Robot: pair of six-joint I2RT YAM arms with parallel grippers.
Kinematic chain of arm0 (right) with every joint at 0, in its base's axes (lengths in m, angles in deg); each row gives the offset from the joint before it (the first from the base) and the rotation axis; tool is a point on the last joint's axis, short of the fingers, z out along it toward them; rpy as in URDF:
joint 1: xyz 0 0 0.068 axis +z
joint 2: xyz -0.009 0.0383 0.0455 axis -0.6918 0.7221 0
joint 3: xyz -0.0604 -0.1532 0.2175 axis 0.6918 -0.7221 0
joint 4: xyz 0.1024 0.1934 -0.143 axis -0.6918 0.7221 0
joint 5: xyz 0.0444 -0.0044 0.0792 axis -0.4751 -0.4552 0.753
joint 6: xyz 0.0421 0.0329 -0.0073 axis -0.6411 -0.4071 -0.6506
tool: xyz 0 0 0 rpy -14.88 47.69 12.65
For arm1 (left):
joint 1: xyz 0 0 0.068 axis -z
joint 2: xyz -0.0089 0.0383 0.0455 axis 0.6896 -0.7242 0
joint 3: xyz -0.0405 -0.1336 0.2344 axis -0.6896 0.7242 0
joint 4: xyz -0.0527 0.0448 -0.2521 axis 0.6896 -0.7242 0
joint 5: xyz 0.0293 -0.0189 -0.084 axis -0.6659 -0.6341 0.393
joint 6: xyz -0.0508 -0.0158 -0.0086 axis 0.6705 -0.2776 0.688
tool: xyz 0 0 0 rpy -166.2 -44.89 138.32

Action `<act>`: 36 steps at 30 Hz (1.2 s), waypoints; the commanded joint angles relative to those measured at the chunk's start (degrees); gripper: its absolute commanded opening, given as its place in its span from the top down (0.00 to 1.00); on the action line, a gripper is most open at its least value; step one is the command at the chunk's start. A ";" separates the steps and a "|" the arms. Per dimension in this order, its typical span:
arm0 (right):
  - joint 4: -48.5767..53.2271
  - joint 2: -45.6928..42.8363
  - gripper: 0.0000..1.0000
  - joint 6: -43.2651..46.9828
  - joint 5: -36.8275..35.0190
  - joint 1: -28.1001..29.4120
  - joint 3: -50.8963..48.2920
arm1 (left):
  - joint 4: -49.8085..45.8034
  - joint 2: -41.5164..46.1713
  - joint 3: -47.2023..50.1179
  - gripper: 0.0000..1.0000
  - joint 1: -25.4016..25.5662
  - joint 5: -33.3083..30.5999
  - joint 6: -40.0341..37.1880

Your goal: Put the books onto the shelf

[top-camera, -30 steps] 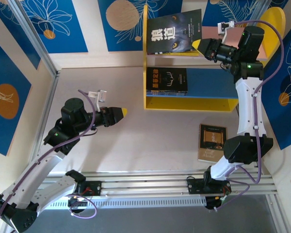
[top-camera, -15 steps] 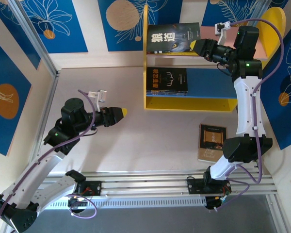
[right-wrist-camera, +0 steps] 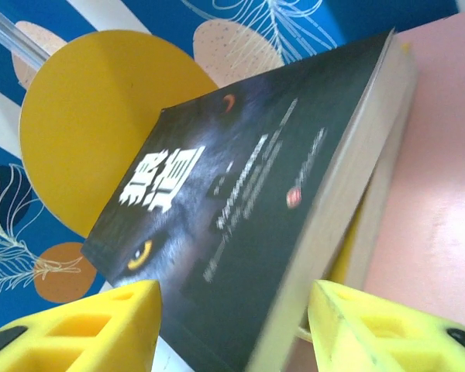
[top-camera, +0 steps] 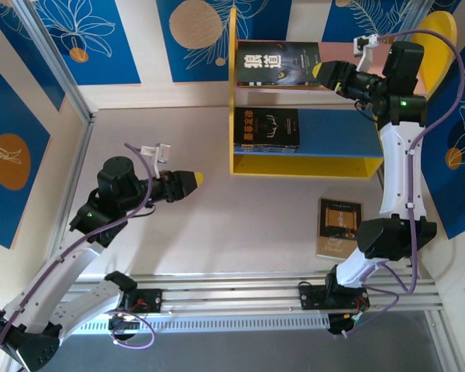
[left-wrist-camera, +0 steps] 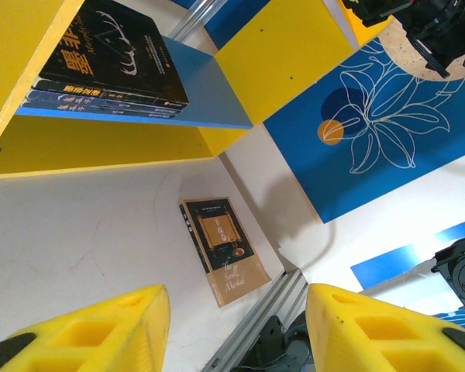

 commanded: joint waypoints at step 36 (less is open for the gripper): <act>24.17 7.42 0.31 10.02 -14.05 6.21 17.91 | -0.18 1.44 -0.62 0.49 -0.58 -0.72 0.01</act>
